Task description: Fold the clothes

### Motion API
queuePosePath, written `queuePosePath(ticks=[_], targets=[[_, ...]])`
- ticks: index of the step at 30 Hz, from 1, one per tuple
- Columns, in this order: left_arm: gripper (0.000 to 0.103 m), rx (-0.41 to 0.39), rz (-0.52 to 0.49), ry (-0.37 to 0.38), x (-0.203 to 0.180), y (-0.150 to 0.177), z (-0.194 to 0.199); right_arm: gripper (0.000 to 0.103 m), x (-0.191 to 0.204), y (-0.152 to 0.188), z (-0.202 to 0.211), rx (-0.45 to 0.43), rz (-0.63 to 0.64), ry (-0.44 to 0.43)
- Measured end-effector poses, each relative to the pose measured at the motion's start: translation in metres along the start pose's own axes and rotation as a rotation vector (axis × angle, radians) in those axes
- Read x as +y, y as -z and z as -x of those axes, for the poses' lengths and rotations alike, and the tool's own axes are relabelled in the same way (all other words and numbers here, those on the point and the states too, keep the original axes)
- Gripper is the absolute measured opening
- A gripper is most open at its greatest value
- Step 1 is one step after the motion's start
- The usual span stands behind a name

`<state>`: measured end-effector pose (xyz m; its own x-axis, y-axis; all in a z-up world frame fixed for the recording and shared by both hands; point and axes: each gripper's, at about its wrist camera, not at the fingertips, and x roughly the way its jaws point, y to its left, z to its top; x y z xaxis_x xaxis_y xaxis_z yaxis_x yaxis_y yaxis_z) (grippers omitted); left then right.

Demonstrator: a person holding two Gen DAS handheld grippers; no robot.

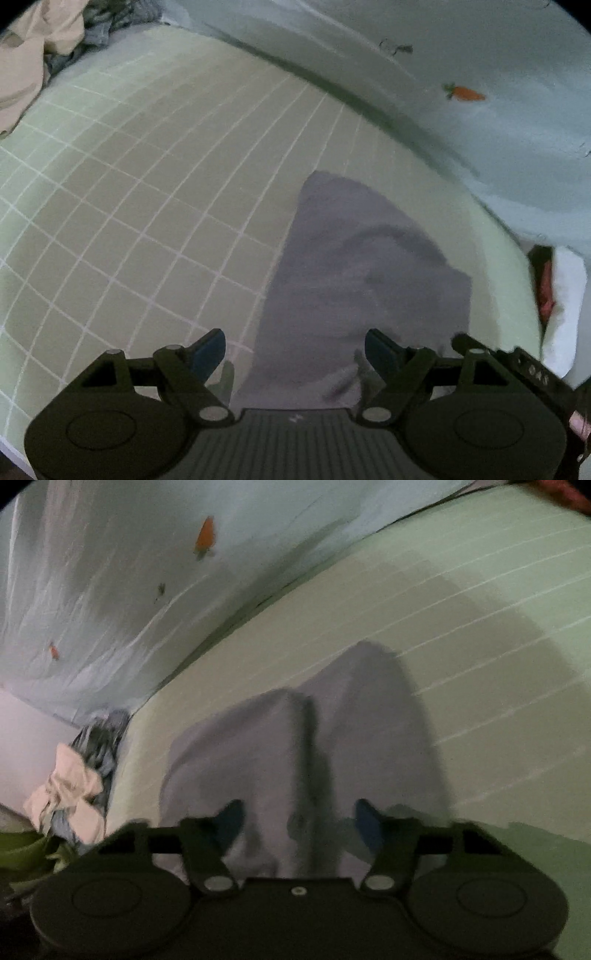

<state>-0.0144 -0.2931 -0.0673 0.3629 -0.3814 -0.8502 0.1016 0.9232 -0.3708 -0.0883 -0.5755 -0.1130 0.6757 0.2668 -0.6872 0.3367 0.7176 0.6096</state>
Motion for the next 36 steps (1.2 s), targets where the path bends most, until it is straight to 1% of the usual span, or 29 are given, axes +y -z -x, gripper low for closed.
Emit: queuePosePath(ticks=[3, 5, 6, 7, 8, 10, 12, 14, 15, 16, 17, 18, 19, 20, 21, 23, 24, 25, 30, 33, 36], targets=[[0.083, 0.028, -0.019, 0.009, -0.001, -0.004, -0.009, 0.053, 0.005, -0.002, -0.024, 0.054, -0.027, -0.021], [0.083, 0.039, -0.024, 0.019, -0.001, -0.008, -0.014, 0.049, 0.01, -0.001, -0.034, 0.068, -0.021, -0.028], [0.083, 0.04, -0.023, 0.022, -0.001, -0.011, -0.017, 0.038, 0.013, -0.001, -0.037, 0.075, -0.012, -0.027], [0.083, 0.042, -0.023, 0.025, -0.001, -0.014, -0.02, 0.01, 0.017, -0.003, -0.04, 0.085, 0.002, -0.021], [0.083, 0.039, -0.021, 0.033, 0.0, -0.016, -0.02, 0.006, 0.02, -0.006, -0.041, 0.089, 0.021, -0.016], [0.083, 0.033, -0.026, 0.046, -0.003, -0.02, -0.024, 0.005, 0.028, -0.012, -0.032, 0.06, 0.077, -0.03], [0.083, 0.02, -0.05, 0.053, -0.011, -0.024, -0.026, 0.005, 0.038, -0.021, -0.01, -0.013, 0.11, -0.077], [0.083, 0.008, -0.081, 0.067, -0.018, -0.026, -0.026, 0.005, 0.038, -0.031, 0.018, -0.101, 0.087, -0.107], [0.083, 0.007, -0.093, 0.074, -0.022, -0.026, -0.027, 0.005, 0.035, -0.036, 0.027, -0.13, 0.081, -0.087], [0.085, 0.01, -0.102, 0.081, -0.025, -0.026, -0.029, 0.005, 0.031, -0.039, 0.031, -0.142, 0.086, -0.036], [0.086, 0.015, -0.111, 0.087, -0.028, -0.026, -0.032, 0.006, 0.027, -0.042, 0.035, -0.154, 0.091, 0.015], [0.086, 0.025, -0.116, 0.088, -0.03, -0.026, -0.035, 0.014, 0.021, -0.044, 0.033, -0.141, 0.095, 0.087], [0.086, 0.036, -0.12, 0.088, -0.032, -0.026, -0.039, 0.035, 0.013, -0.044, 0.024, -0.104, 0.097, 0.182], [0.086, 0.048, -0.123, 0.089, -0.034, -0.026, -0.042, 0.042, 0.007, -0.043, 0.018, -0.073, 0.081, 0.251], [0.086, 0.057, -0.129, 0.086, -0.035, -0.025, -0.045, 0.046, 0.002, -0.039, 0.014, -0.054, 0.046, 0.271], [0.086, 0.07, -0.138, 0.085, -0.037, -0.022, -0.047, 0.061, -0.001, -0.029, 0.013, -0.044, -0.001, 0.243], [0.086, 0.077, -0.138, 0.086, -0.037, -0.021, -0.048, 0.074, -0.001, -0.024, 0.012, -0.039, -0.005, 0.241], [0.087, 0.084, -0.137, 0.086, -0.037, -0.02, -0.049, 0.079, 0.0, -0.019, 0.011, -0.034, -0.009, 0.239], [0.087, 0.113, -0.159, 0.065, -0.04, -0.017, -0.057, 0.079, 0.0, 0.001, 0.016, 0.032, 0.062, 0.325], [0.087, 0.12, -0.178, 0.058, -0.041, -0.014, -0.057, 0.079, 0.004, 0.015, 0.024, 0.037, 0.102, 0.366], [0.087, 0.125, -0.194, 0.052, -0.041, -0.013, -0.058, 0.077, 0.003, 0.027, 0.034, 0.032, 0.136, 0.419]])
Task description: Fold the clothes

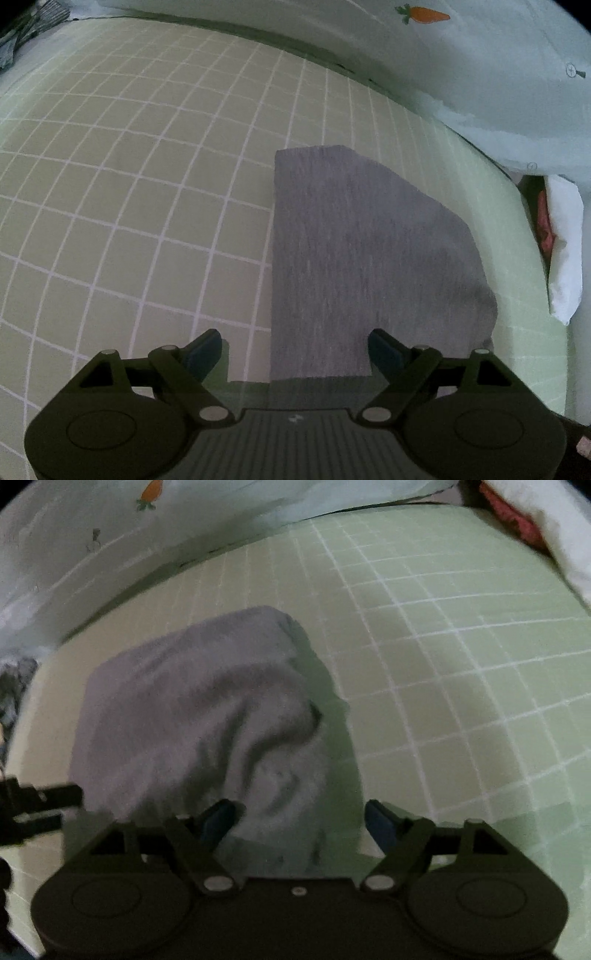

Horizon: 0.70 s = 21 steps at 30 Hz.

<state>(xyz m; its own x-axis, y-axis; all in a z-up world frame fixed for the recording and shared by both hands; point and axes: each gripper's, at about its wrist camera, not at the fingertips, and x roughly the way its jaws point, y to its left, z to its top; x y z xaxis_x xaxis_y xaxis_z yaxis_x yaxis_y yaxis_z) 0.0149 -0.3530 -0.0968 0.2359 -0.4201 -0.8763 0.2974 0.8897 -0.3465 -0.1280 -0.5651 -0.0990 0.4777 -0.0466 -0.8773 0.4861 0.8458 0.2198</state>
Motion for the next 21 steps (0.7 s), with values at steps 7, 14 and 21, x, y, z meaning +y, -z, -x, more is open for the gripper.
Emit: queuePosePath(ticks=[7, 14, 21], targets=[[0.091, 0.012, -0.054, -0.02, -0.003, 0.013, 0.001, 0.076, -0.016, 0.024, 0.023, -0.032, -0.011, 0.098], [0.091, 0.02, -0.068, -0.01, -0.003, 0.016, 0.001, 0.078, -0.025, 0.025, 0.04, -0.083, -0.093, 0.116], [0.091, 0.013, -0.118, 0.018, -0.01, 0.0, -0.009, 0.087, -0.013, -0.003, 0.012, -0.067, -0.106, -0.001]])
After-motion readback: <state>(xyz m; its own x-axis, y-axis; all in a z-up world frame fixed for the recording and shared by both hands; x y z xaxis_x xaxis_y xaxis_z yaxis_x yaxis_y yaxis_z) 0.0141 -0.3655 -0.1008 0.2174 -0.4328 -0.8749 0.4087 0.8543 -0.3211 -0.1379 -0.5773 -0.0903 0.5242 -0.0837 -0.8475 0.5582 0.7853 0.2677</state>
